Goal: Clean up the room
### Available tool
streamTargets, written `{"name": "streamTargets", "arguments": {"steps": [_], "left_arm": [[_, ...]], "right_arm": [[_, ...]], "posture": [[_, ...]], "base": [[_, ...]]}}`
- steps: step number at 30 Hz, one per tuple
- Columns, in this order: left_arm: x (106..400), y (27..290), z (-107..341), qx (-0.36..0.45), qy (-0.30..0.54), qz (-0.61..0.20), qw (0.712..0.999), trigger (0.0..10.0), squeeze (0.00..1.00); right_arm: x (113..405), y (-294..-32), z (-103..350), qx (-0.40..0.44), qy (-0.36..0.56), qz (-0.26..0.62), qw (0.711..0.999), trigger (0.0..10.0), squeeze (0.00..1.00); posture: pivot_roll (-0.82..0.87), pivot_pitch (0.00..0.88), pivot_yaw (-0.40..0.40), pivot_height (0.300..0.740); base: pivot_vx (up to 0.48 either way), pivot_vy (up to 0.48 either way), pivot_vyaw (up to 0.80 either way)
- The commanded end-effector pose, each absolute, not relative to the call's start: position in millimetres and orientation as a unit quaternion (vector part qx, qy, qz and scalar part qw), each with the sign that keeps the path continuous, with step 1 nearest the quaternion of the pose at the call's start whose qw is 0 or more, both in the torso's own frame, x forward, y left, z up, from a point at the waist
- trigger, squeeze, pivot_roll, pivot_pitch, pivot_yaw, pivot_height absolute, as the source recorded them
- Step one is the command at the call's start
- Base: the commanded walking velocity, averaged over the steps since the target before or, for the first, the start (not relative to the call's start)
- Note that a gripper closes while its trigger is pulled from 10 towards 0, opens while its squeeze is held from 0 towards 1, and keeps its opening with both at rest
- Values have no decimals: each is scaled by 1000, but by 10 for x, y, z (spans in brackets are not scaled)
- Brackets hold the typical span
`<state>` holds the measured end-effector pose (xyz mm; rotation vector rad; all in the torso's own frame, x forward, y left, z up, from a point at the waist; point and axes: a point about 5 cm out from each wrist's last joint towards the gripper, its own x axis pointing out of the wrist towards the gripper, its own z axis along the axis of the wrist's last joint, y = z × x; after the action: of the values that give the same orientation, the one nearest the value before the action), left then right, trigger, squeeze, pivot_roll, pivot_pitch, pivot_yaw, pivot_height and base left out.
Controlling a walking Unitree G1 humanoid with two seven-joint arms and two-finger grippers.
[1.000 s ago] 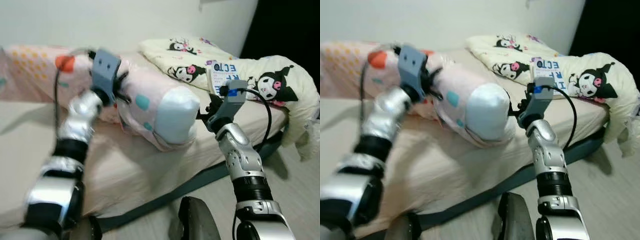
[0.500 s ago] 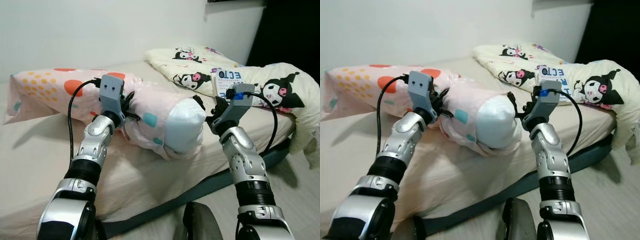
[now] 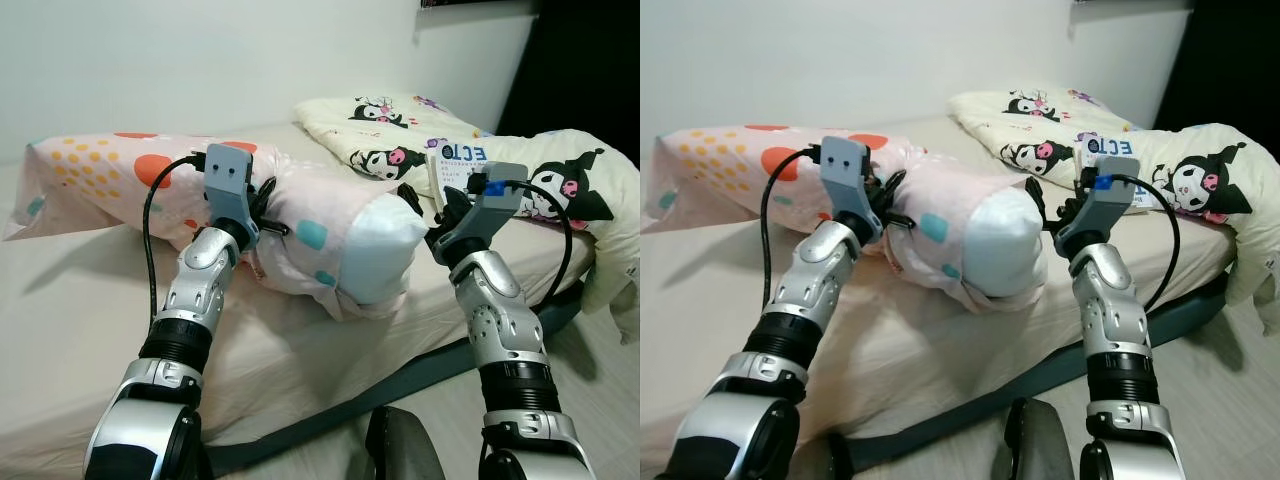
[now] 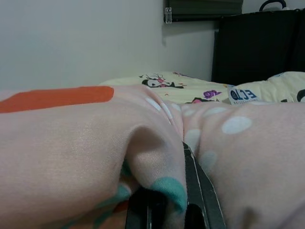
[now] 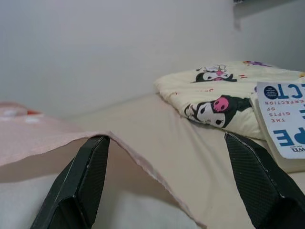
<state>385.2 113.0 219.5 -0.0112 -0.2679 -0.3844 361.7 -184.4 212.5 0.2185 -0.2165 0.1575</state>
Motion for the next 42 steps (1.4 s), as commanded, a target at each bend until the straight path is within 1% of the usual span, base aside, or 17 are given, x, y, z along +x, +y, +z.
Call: {"name": "streamTargets", "arguments": {"steps": [1,8,9,12,23,27,32,38,39,42], "left_arm": [[3844,1026,2272,2,-143,-211,967,10000,0],[3860,1045,2343,1,-145,-204,968,10000,0],[3852,1050,2334,-5,-140,-199,970,10000,0],[3843,1044,2314,-5,-136,-199,971,10000,0],[3848,1054,2350,-2,-136,-195,971,10000,0],[3860,1076,2376,-6,-134,-189,973,10000,0],[3865,1087,2381,-8,-131,-189,973,10000,0],[3867,1099,2393,3,-131,-193,972,10000,0],[3867,1114,2407,15,-133,-196,972,10000,0],[3874,1127,2417,20,-134,-193,972,10000,0]], "right_arm": [[3620,-1805,2222,117,-126,89,981,10000,0],[3605,-1790,2207,131,-128,87,979,10000,0],[3606,-1796,2210,132,-130,86,979,10000,0],[3606,-1827,2227,137,-134,79,978,10000,0],[3592,-1849,2216,141,-135,75,978,10000,0],[3585,-1924,2268,144,-143,62,977,10000,0],[3589,-1949,2292,145,-146,58,977,10000,0],[3595,-2030,2362,151,-157,40,975,10000,0],[3594,-2047,2384,148,-158,41,975,10000,0],[3593,-2067,2406,146,-162,40,975,10000,0]], "posture": [[-47,0,-18,546],[-37,0,-16,561],[-34,0,-14,571],[-30,0,-13,580],[-26,0,-6,600],[-22,0,5,619],[-25,0,9,629],[-20,0,9,648],[-26,0,9,658],[-30,0,8,663]], "base": [[0,0,0],[0,0,0],[0,0,0],[0,0,0],[0,0,0],[0,0,0],[0,0,0],[0,0,0],[0,0,0],[0,0,0]]}}
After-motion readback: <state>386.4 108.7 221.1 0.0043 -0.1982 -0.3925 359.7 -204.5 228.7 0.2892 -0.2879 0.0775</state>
